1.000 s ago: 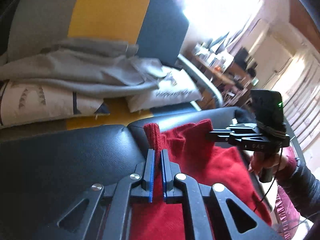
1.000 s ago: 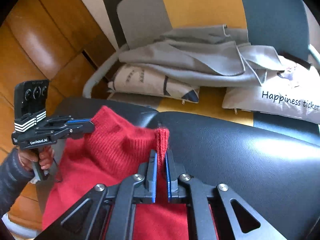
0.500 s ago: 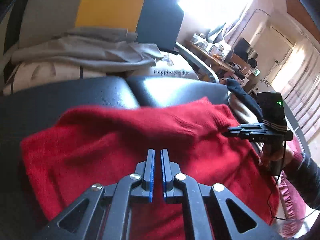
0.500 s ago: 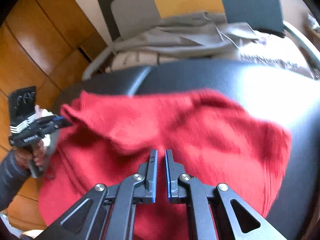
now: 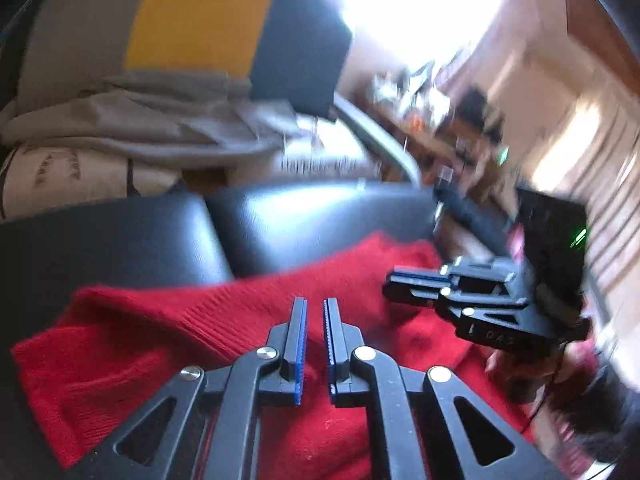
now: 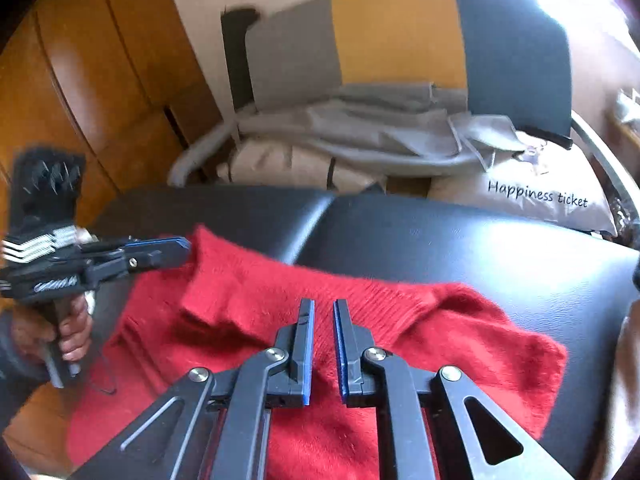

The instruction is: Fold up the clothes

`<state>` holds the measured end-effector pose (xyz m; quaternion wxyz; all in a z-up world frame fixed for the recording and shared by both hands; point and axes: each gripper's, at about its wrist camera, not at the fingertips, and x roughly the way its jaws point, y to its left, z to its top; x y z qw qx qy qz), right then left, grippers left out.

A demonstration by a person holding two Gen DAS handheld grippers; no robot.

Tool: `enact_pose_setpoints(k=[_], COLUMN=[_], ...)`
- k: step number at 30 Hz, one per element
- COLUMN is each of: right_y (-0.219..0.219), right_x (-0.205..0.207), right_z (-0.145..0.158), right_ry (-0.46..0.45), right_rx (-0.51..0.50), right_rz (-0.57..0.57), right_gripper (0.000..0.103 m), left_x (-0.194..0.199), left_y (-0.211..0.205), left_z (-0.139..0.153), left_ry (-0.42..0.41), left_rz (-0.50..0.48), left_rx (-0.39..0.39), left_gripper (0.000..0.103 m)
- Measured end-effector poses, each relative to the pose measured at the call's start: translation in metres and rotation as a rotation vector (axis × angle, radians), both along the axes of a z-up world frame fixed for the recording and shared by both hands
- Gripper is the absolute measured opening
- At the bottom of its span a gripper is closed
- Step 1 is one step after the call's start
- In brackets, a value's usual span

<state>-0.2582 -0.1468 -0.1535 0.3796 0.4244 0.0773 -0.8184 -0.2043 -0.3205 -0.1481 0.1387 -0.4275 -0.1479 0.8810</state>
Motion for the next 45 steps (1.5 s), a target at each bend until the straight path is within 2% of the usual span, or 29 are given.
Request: enact_pose_setpoints(k=[2,3,5,9,12,21,24,26,29,33,35,37,40,45], right_y=[-0.002,0.001,0.013,0.035,0.033,0.03,0.025,0.024,0.027,0.03,0.031,0.032,0.04,0.059], right_x=[0.004,0.008,0.019,0.027,0.029,0.031,0.033,0.036,0.049,0.087,0.106,0.118,0.133,0.162], right_z=[-0.018,-0.027,-0.04,-0.051,-0.053,-0.051,-0.047,-0.039,-0.022,-0.006,-0.008,-0.016,-0.032,-0.033], right_ry=[-0.004,0.007,0.044,0.068,0.088,0.088,0.099,0.08,0.081,0.106,0.108,0.099,0.065,0.056], right_rx=[0.066,0.086,0.087,-0.003,0.009,0.002,0.028,0.037,-0.008,-0.035,-0.022,0.003,0.032,-0.013], right_rz=[0.002,0.001,-0.003,-0.047,-0.059,-0.065,-0.078,-0.11,-0.14,-0.122,-0.119,-0.126,-0.16,-0.182], right_gripper=[0.013,0.013,0.013,0.012,0.012,0.012,0.014,0.017,0.033,0.04,0.048,0.05,0.05,0.05], left_x=[-0.001,0.004,0.017,0.022,0.023,0.017,0.026,0.039,0.059,0.078,0.085,0.093,0.106,0.142], left_y=[0.009,0.008,-0.001,0.001,0.005,0.005,0.011,0.015,0.015,0.017,0.017,0.016,0.018,0.031], left_z=[-0.023,-0.034,-0.042,-0.046,-0.045,-0.039,-0.023,-0.01,0.001,-0.007,-0.018,-0.029,-0.026,0.002], left_ry=[-0.062,-0.073,-0.019,0.015,0.022,-0.018,-0.003,0.02,0.033,-0.018,-0.057,-0.081,-0.05,0.06], left_rz=[-0.019,-0.016,0.001,0.036,0.05,0.13,0.167,0.177,0.194,0.22,0.25,0.273,0.306,0.339], left_rx=[-0.066,-0.073,-0.017,-0.004,-0.034,0.001,-0.043,-0.08,-0.129,-0.233,-0.278,-0.301,-0.299,-0.311], left_gripper=[0.007,0.006,0.007,0.006,0.006,0.007,0.018,0.018,0.019,0.019,0.019,0.019,0.019,0.019])
